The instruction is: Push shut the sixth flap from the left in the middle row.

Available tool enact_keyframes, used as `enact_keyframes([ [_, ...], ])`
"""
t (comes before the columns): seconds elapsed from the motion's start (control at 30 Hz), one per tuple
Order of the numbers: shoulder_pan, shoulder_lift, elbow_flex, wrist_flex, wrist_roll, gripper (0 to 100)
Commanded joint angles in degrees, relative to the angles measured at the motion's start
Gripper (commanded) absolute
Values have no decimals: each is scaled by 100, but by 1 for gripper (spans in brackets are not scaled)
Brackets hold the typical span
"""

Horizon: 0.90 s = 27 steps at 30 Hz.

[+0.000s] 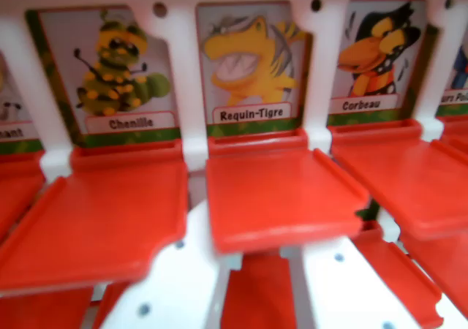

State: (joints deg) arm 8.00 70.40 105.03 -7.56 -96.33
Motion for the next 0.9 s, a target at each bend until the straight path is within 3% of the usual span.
enact_keyframes([
  [0.0,-9,167,-668,-176,-9,0],
  [0.3,62,237,-861,-167,53,0],
  [0.4,79,246,-1002,-141,167,0],
  [0.6,97,299,-1002,-132,176,0],
  [0.87,132,1178,53,-105,88,0],
])
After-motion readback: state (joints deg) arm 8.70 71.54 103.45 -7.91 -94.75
